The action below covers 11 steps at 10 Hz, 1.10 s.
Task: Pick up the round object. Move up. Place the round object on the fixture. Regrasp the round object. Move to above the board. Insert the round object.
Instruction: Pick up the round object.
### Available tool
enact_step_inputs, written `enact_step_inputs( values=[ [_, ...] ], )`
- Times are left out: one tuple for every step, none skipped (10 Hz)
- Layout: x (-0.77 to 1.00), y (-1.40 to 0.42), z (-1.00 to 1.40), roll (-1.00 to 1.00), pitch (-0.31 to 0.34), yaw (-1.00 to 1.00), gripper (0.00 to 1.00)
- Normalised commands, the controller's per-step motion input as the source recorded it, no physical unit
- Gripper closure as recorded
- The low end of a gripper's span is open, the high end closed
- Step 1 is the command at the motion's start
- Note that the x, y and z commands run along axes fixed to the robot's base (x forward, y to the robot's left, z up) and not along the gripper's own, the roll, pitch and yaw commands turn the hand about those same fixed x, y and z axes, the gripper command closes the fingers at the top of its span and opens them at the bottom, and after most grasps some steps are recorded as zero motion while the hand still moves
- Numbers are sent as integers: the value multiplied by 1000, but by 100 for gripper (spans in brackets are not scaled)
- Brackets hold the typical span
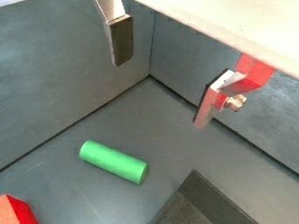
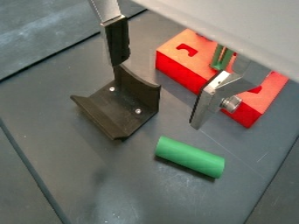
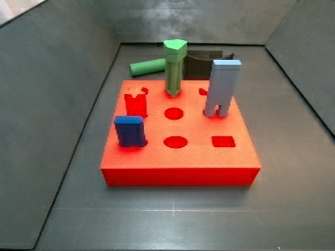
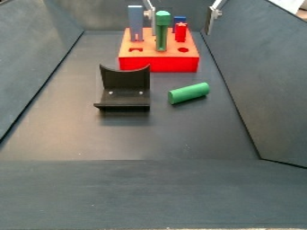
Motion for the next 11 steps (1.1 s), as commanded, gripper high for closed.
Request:
enact_step_inputs(
  values=[
    [-343,-160,0,111,43,-637,0],
    [0,0,-440,-3,23,-1000,0],
    [0,0,-511,-36,11,-1000,0],
    [0,0,-589,-60,0,-997,0],
    [-54,0,-689,-93,0,-946,0],
    [-54,0,-697,-99,0,-943,0],
    [-63,0,-706,-90,0,-949,0],
    [-80,0,-720,-86,-4,-954,0],
    [-83,0,-729,-80,-17,-960,0],
    [-69,-20,-637,-61,-144,-983,0],
    [-83,-37,-623,-66,-194,-977,0]
  ],
)
